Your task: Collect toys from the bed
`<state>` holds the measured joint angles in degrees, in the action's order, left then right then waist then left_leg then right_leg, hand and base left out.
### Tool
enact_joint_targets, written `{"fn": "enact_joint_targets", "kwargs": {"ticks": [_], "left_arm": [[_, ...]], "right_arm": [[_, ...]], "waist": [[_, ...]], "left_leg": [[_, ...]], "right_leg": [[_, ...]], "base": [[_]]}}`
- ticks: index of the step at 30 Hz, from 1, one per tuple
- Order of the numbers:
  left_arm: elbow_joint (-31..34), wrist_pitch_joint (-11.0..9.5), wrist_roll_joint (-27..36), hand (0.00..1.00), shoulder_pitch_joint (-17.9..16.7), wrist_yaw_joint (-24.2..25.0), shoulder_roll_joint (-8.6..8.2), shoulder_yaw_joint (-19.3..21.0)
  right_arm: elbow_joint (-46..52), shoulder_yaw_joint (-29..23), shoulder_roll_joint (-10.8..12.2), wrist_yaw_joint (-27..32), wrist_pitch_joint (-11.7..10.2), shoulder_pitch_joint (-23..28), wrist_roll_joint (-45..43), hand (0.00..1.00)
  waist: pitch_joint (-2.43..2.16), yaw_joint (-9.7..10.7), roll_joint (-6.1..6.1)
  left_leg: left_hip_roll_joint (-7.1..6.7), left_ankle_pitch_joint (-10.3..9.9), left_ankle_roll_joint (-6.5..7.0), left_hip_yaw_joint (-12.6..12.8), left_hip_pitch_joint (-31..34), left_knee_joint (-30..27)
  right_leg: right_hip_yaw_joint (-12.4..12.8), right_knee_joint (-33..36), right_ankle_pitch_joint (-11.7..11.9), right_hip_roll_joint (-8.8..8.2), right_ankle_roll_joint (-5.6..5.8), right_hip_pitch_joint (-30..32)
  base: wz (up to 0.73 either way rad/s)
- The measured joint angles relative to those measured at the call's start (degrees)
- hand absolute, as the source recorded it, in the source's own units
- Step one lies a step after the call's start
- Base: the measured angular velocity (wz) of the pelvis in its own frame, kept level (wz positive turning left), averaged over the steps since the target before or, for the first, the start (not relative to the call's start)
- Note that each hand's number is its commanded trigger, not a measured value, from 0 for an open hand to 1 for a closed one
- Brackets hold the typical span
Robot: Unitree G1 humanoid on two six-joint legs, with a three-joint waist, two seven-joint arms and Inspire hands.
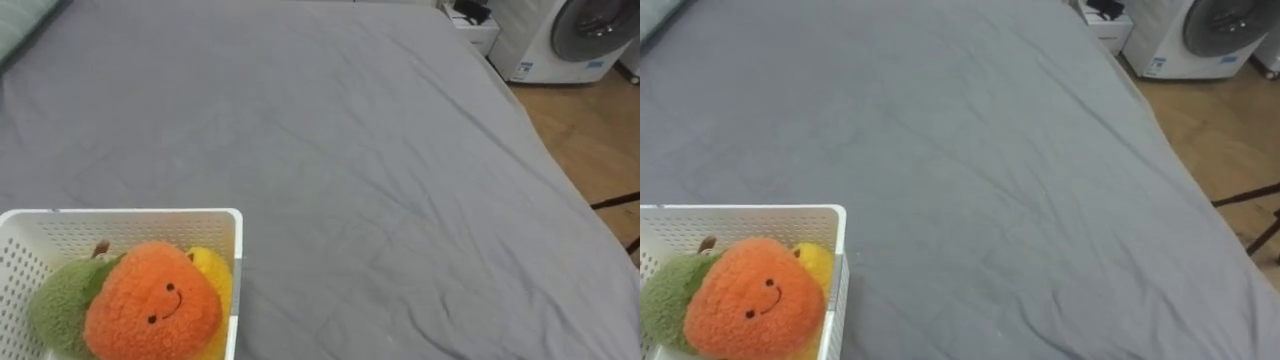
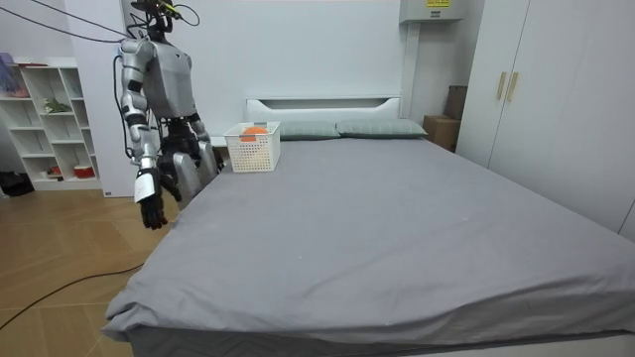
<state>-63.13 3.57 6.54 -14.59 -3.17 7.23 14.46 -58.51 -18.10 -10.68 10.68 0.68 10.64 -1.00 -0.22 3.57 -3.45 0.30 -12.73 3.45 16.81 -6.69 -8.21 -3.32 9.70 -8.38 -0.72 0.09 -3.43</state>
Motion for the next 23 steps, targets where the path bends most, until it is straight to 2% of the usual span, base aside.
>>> {"fn": "enact_joint_targets", "kwargs": {"ticks": [1,5,9,13,17,23], "left_arm": [[-0.1,0.0,0.0,0.0,0.0,0.0,-0.01,0.0],[-0.4,0.0,0.1,0.0,-0.2,0.0,-0.01,-0.1],[-0.4,0.2,0.1,0.0,-0.7,0.1,-0.04,-0.1],[-0.5,0.4,0.0,0.0,-0.7,0.1,-0.13,-0.2],[-1.0,1.8,0.0,0.0,-0.1,0.1,-0.2,-0.6],[-1.1,2.8,0.0,0.0,-0.2,-0.4,-0.9,-1.8]], "right_arm": [[-3.6,0.1,0.0,0.0,0.0,0.0,0.5,0.0],[-12.2,0.7,0.2,-0.2,0.7,0.0,0.3,0.0],[-19.0,4.2,0.4,-4.4,3.7,0.1,0.2,0.0],[-20.7,7.8,1.2,-8.8,6.6,-0.1,0.2,0.0],[-20.4,8.1,1.2,-10.2,8.8,-1.6,-2.7,0.0],[-19.1,9.1,1.4,-10.1,9.5,-3.2,-8.5,0.0]], "waist": [[0.14,-0.4,-0.04],[0.16,-0.4,0.35],[0.18,-0.9,0.82],[0.18,-1.0,1.22],[0.2,-0.9,1.86],[0.19,-1.1,2.1]], "left_leg": [[0.01,-0.2,0.03,-0.2,0.1,-0.4],[-0.35,-0.3,0.14,-1.4,0.1,-0.6],[-0.47,-0.4,0.23,-2.1,-0.9,-1.0],[-0.56,-0.4,0.21,-3.2,-1.1,-0.9],[-0.73,-0.5,0.22,-3.2,-1.5,-0.9],[-0.83,-0.5,0.23,-3.3,-1.9,-0.8]], "right_leg": [[-0.1,0.0,-0.1,-0.04,0.01,-0.1],[-1.1,0.0,-0.5,-0.1,0.22,-0.7],[-1.6,0.0,-0.8,-0.18,0.31,-1.7],[-2.4,-0.1,-0.9,-0.26,0.31,-2.6],[-2.9,0.0,-1.5,-0.63,0.32,-2.8],[-2.9,-0.1,-1.6,-0.69,0.39,-3.2]], "base": [[0.0],[0.14],[0.12],[0.11],[0.0],[0.0]]}}
